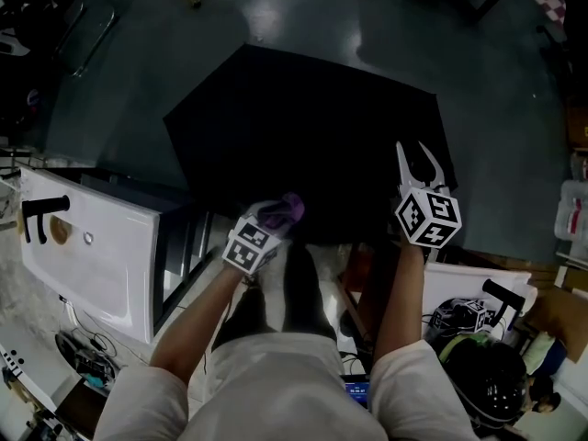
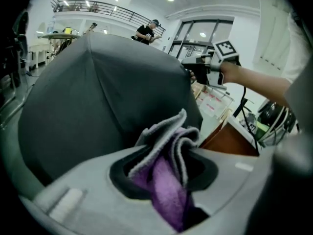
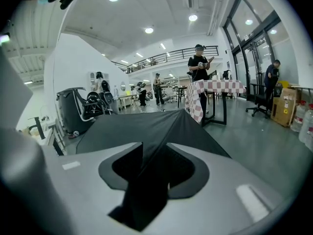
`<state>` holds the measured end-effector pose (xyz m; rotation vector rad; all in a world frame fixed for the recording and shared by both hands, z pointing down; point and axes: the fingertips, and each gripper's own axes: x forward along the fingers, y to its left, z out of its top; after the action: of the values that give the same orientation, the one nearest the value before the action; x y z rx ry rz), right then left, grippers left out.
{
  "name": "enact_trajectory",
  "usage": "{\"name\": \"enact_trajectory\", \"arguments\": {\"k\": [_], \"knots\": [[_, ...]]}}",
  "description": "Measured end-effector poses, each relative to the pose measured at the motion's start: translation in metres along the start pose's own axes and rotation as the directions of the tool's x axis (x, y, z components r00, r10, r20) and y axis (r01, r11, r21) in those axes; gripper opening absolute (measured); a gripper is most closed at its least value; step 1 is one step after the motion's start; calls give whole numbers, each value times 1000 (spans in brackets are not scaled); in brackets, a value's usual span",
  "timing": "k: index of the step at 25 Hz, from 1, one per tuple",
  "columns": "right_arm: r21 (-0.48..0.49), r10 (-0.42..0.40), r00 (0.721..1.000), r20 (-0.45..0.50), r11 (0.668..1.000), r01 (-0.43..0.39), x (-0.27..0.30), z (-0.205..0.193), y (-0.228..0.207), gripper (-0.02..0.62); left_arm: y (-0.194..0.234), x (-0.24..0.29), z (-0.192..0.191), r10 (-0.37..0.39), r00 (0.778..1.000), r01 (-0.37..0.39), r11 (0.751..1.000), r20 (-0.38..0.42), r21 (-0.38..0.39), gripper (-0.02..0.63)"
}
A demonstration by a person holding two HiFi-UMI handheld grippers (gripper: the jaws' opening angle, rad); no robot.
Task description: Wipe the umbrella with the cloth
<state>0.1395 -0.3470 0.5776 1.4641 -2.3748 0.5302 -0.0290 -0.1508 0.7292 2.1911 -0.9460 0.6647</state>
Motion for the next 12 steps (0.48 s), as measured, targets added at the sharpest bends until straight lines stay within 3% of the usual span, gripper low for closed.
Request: {"name": "enact_trajectory", "arguments": {"k": [8, 12], "knots": [[21, -1, 1000, -17, 1000, 1, -7, -18, -1, 150, -12, 13, -33, -56, 994, 58, 998, -91, 14, 137], [25, 4, 1000, -22, 1000, -3, -6, -17, 3, 150, -12, 9, -25, -58, 995, 59, 998, -87, 12, 137]]}}
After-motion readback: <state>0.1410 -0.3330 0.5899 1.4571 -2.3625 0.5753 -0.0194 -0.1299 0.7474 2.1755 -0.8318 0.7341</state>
